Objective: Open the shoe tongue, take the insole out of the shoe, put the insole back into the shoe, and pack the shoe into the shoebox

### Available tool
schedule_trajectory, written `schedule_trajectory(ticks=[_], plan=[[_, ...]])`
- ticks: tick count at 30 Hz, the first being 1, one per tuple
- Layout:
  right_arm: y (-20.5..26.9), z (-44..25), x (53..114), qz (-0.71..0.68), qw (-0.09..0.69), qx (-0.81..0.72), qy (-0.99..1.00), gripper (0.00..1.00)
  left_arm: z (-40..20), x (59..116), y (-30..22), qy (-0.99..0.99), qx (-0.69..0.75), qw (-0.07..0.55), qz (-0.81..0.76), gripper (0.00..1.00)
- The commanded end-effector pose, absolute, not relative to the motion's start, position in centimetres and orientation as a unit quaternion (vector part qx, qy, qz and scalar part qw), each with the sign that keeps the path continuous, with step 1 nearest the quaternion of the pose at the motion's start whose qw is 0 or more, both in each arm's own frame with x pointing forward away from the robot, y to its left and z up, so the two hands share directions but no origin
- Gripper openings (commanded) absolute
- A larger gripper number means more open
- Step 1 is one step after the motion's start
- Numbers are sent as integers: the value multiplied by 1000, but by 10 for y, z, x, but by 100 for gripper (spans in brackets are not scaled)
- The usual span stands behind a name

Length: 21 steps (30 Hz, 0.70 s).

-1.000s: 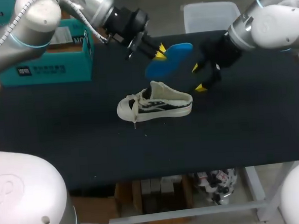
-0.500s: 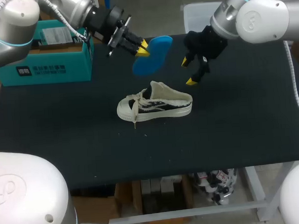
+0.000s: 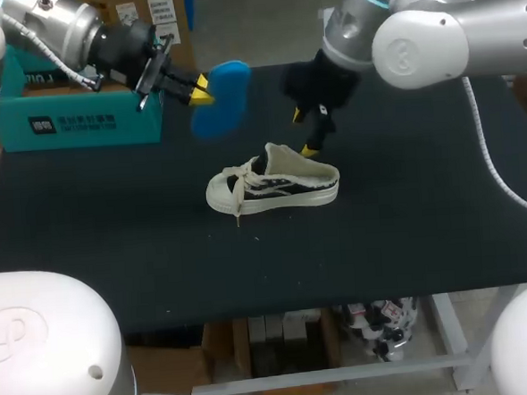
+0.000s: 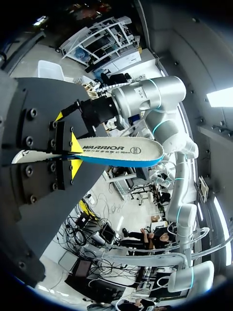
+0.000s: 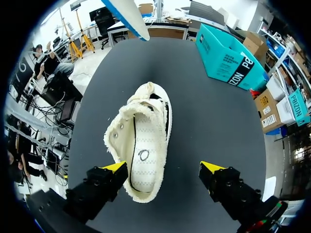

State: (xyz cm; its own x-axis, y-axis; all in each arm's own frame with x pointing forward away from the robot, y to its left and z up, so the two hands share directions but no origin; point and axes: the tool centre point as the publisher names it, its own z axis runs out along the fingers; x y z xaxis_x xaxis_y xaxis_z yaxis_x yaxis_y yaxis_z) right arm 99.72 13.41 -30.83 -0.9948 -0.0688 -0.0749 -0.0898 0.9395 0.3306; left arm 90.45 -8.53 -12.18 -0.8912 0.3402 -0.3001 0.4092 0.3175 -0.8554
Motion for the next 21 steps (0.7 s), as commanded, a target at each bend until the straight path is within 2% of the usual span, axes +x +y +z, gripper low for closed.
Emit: schedule_trajectory(ticks=[1,19,21], plan=[[149,-313,995,76,36,-37,996,100,-123,895,-71,810,214,53,-543,0],[167,-337,1002,10,32,9,999,100,-125,902,-53,805,206,35,-555,0],[167,-336,1003,11,33,16,999,97,-124,904,-53,805,207,33,-555,0]])
